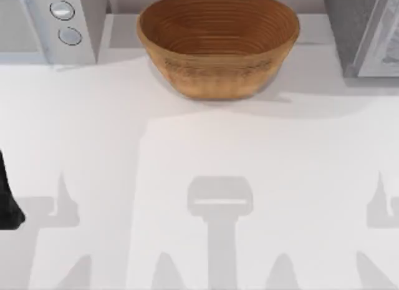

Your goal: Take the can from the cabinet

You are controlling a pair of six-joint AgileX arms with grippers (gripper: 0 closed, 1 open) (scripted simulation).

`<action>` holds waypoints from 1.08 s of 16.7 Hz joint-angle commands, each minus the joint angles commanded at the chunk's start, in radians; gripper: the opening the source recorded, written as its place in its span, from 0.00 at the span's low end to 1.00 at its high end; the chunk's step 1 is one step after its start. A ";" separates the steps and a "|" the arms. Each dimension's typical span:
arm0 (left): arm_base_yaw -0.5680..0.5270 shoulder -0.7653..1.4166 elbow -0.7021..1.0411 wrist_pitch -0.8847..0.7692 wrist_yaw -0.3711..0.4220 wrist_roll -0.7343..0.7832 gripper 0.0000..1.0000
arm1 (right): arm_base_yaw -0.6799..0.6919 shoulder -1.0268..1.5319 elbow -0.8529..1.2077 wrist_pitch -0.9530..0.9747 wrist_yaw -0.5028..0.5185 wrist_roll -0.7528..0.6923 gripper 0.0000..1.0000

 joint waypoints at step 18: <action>0.000 0.000 0.000 0.000 0.000 0.000 1.00 | 0.126 0.889 1.155 -0.275 0.132 0.011 1.00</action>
